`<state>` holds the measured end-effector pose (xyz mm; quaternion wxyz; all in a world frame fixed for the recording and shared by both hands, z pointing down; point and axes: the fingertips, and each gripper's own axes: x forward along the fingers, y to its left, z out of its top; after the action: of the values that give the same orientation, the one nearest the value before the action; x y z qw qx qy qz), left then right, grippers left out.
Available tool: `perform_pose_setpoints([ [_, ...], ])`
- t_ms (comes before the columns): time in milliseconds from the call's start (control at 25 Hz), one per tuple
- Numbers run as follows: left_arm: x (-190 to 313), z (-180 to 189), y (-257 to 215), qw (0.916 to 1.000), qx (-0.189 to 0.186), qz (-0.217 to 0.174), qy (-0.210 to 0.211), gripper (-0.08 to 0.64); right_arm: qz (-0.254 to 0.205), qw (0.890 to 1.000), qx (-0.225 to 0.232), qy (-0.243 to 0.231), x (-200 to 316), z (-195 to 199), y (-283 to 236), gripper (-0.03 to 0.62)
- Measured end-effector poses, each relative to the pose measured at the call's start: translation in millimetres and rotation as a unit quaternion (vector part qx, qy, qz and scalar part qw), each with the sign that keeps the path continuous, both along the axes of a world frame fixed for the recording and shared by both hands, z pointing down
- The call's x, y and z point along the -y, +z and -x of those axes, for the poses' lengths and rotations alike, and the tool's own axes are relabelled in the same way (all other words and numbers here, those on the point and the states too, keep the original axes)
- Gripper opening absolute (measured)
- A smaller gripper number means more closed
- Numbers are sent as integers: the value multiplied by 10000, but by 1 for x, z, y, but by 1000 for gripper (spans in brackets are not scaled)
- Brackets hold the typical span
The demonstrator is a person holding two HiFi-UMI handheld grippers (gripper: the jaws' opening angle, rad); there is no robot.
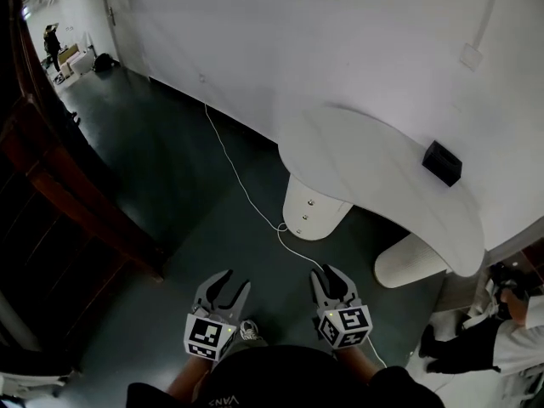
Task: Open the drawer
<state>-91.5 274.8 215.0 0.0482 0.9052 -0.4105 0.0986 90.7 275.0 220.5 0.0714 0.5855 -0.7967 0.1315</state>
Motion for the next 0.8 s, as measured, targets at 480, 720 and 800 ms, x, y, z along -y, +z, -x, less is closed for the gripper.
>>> perform_pose_setpoints([
  [480, 58, 54, 27, 9993, -124, 167, 312, 163, 190, 9988, -46, 449, 54, 49, 28, 118],
  [720, 103, 46, 47, 9993, -114, 273, 219, 163, 352, 9978, -54, 560, 105, 32, 54, 120],
  [800, 122, 45, 56, 9994, -101, 283, 149, 163, 395, 9976, -59, 574, 126, 27, 63, 120],
])
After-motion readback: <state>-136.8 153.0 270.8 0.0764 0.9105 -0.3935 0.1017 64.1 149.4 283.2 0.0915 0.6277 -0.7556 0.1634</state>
